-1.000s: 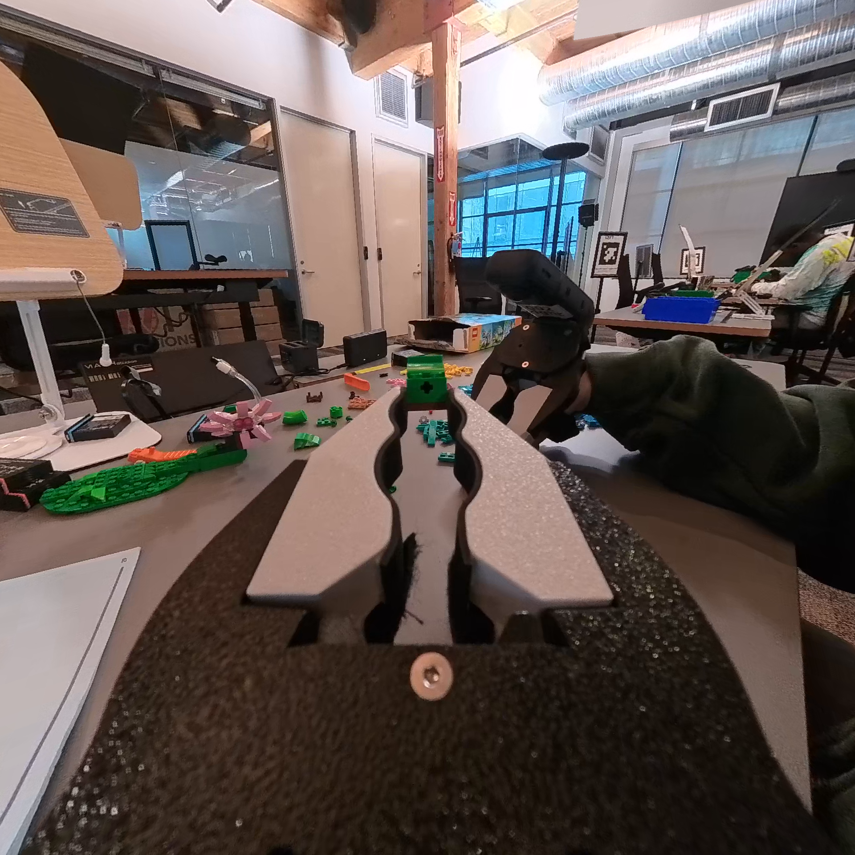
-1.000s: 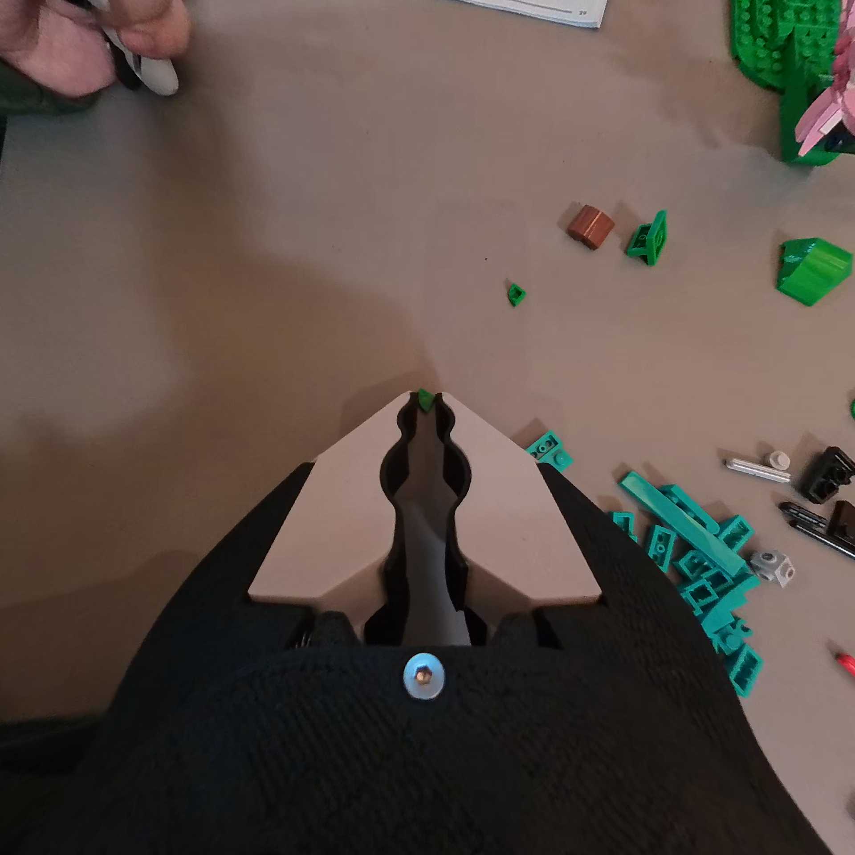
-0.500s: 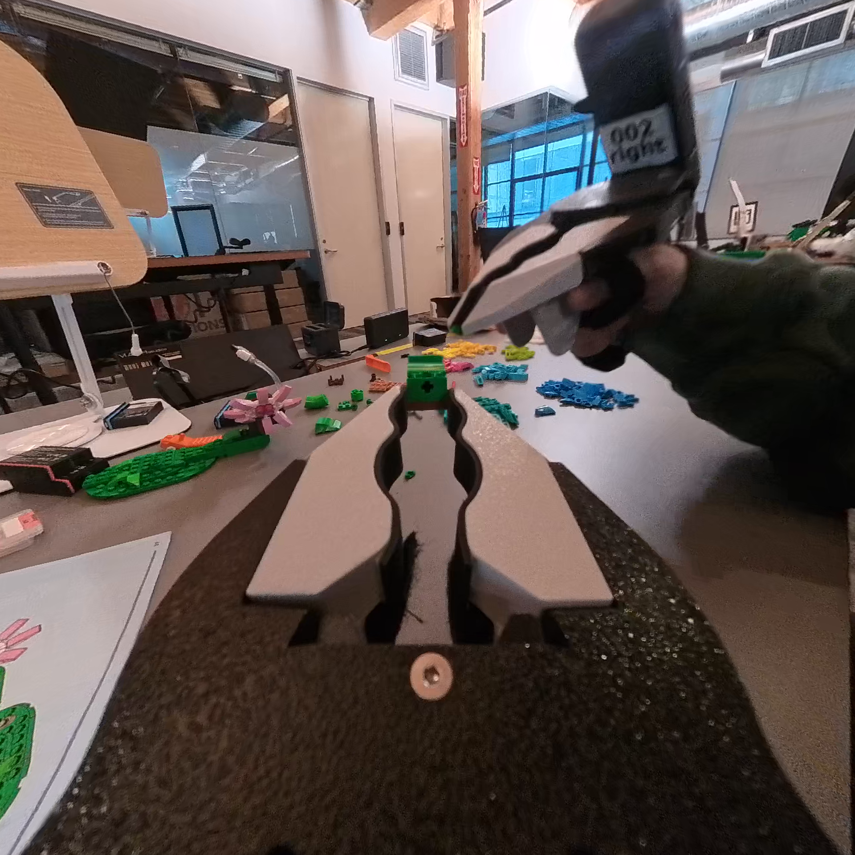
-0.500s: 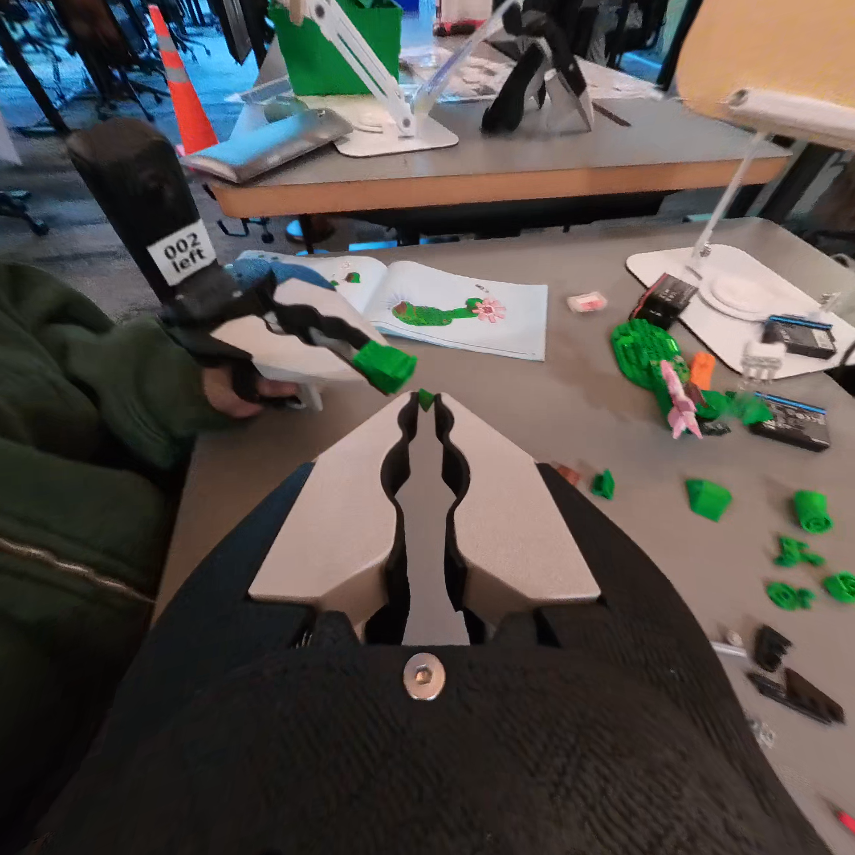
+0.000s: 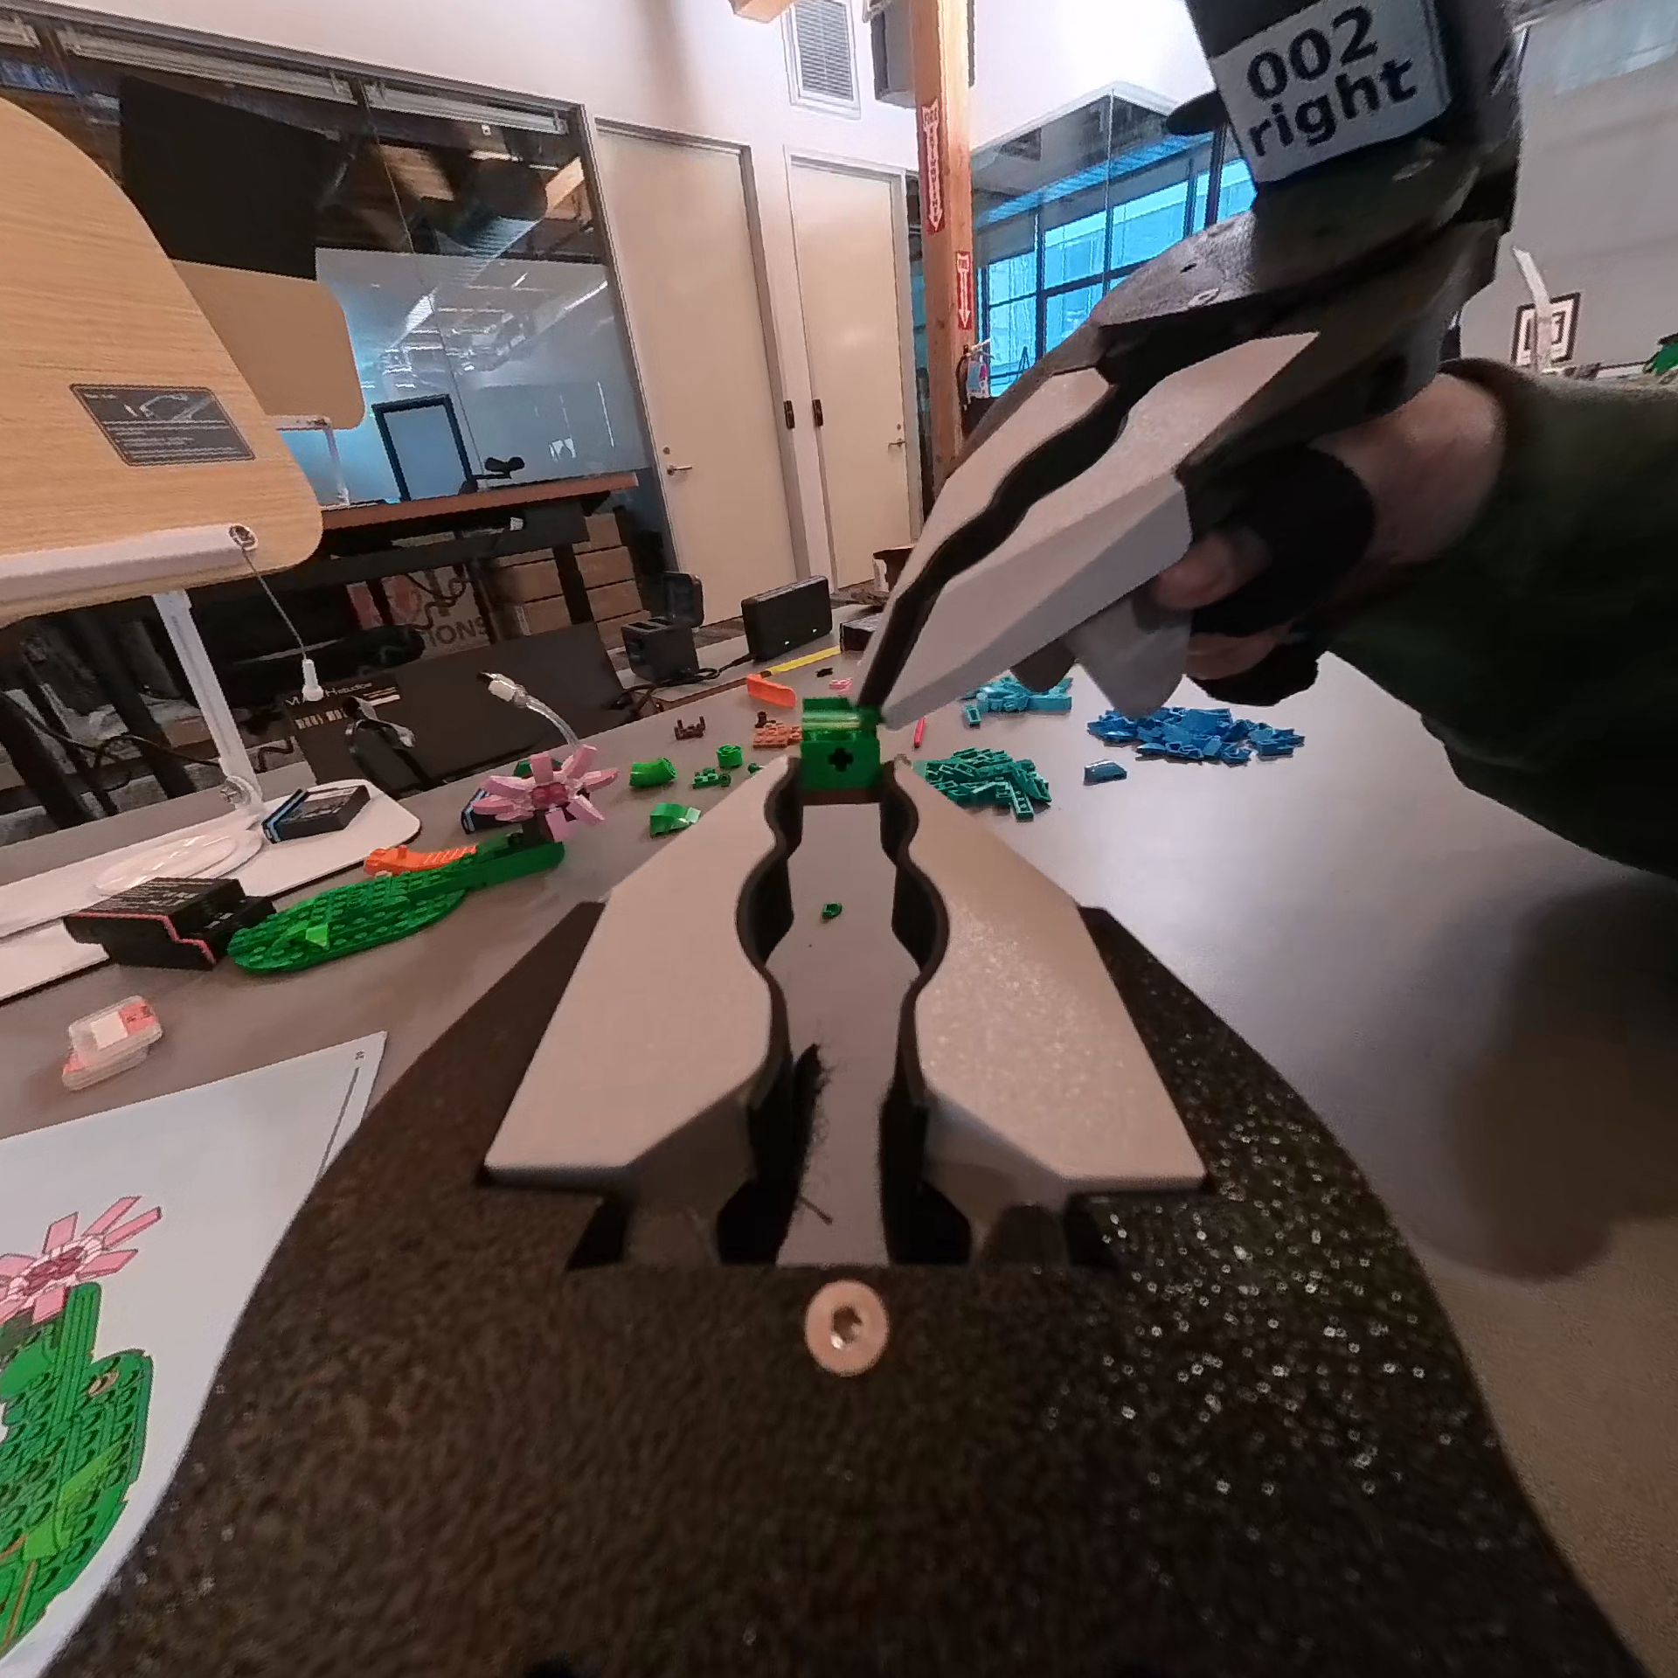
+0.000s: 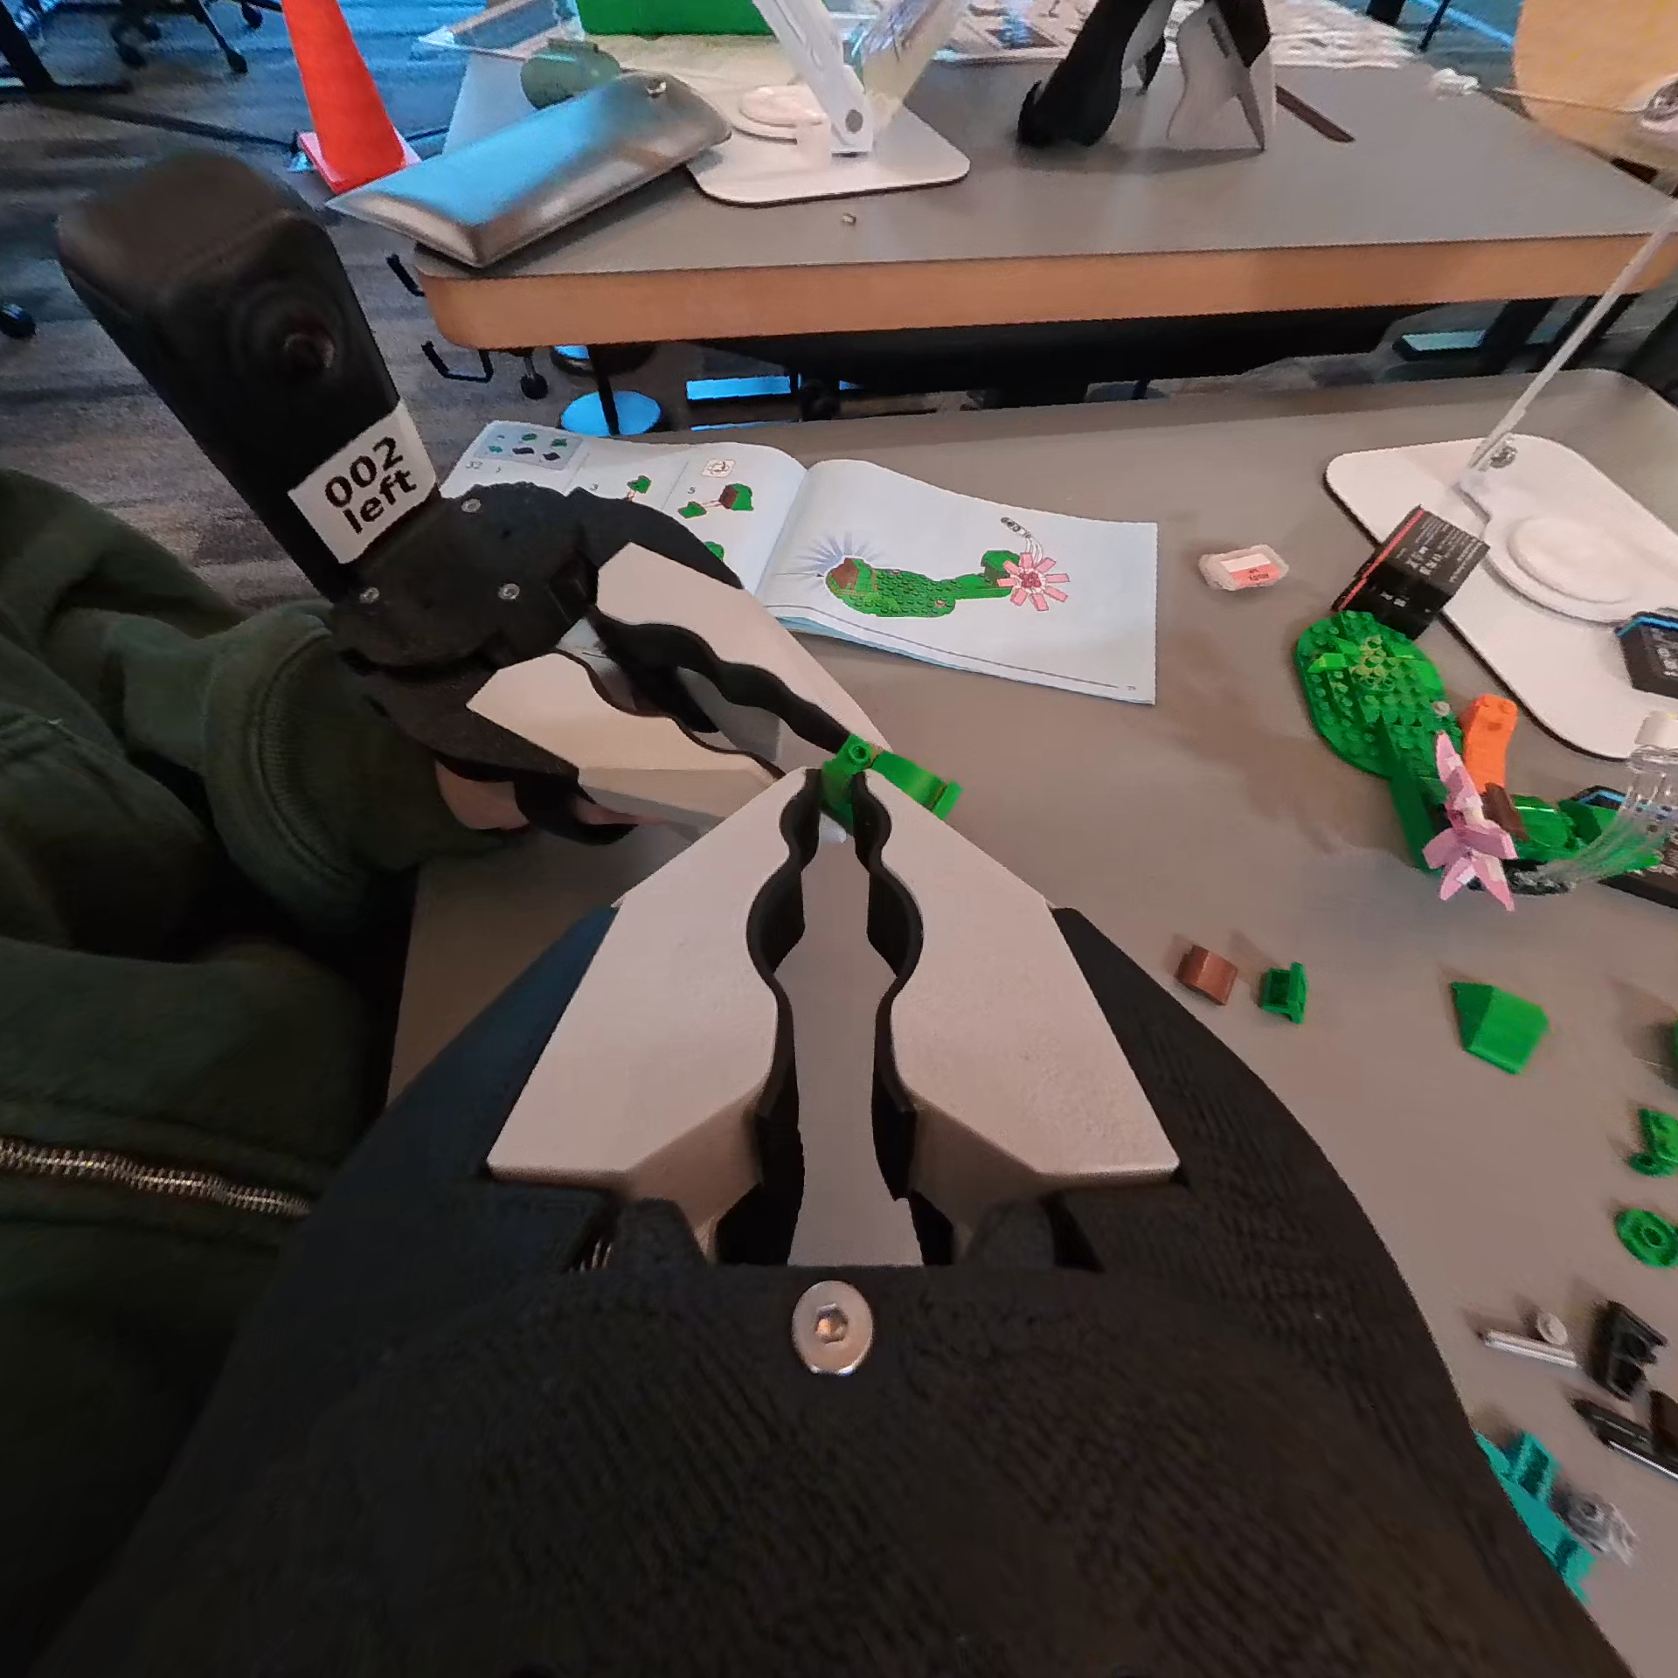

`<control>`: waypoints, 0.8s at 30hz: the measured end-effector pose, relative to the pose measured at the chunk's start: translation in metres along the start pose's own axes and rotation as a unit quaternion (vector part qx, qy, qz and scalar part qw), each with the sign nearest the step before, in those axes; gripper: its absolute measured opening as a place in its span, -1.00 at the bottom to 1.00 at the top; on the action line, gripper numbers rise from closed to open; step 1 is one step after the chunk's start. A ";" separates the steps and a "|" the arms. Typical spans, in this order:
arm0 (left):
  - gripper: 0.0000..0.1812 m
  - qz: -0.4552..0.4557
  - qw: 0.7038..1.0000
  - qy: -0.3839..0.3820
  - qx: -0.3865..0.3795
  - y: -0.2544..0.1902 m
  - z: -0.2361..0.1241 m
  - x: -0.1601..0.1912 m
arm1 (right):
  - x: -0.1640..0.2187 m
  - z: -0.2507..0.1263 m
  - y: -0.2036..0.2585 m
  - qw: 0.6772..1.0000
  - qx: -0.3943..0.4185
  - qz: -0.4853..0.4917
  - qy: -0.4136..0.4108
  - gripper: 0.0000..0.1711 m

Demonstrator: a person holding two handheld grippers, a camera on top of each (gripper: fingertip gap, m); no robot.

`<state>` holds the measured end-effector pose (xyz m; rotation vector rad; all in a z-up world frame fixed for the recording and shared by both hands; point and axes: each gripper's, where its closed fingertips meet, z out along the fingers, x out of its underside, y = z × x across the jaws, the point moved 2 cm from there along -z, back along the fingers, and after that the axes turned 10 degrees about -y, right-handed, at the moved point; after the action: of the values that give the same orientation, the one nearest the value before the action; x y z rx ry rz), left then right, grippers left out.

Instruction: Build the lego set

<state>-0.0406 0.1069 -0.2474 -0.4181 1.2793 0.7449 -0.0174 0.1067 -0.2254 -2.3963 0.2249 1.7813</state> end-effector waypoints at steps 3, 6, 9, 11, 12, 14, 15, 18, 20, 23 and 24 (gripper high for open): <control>-0.85 0.005 1.000 0.001 0.000 0.000 0.000 0.000 | 0.000 0.001 -0.001 1.000 0.006 -0.001 0.005 -0.94; -0.85 0.011 1.000 0.004 -0.003 0.000 0.000 0.001 | 0.001 0.002 -0.002 1.000 0.018 0.001 0.012 -0.94; -0.85 0.024 1.000 0.009 -0.010 0.001 0.000 0.002 | 0.002 0.002 -0.003 0.999 0.028 0.003 0.018 -0.94; -0.85 0.031 0.999 0.011 -0.012 0.000 0.000 0.002 | 0.003 0.003 -0.001 0.999 0.030 0.004 0.020 -0.94; -0.85 0.034 0.999 0.012 -0.013 0.000 0.000 0.002 | 0.003 0.003 -0.002 0.999 0.034 0.003 0.021 -0.94; -0.85 0.036 0.999 0.014 -0.013 0.000 0.000 0.002 | 0.003 0.003 -0.002 0.999 0.039 0.000 0.024 -0.94; -0.85 0.037 0.999 0.014 -0.013 0.000 0.000 0.002 | 0.004 0.003 -0.002 0.999 0.041 -0.002 0.025 -0.94; -0.85 0.040 0.999 0.017 -0.013 0.000 0.000 0.003 | 0.004 0.003 -0.002 0.999 0.044 -0.004 0.031 -0.94; -0.85 0.039 0.999 0.017 -0.011 -0.001 0.000 0.003 | 0.004 0.002 -0.002 0.998 0.046 -0.005 0.034 -0.94; -0.85 0.039 0.999 0.017 -0.011 -0.001 0.000 0.003 | 0.005 0.002 -0.001 0.998 0.043 -0.004 0.036 -0.93; -0.85 0.039 0.999 0.017 -0.011 -0.001 0.000 0.003 | 0.005 0.002 0.000 0.998 0.042 -0.004 0.037 -0.93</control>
<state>-0.0395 0.1076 -0.2507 -0.4023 1.3272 0.8200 -0.0182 0.1075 -0.2306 -2.4027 0.2911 1.6488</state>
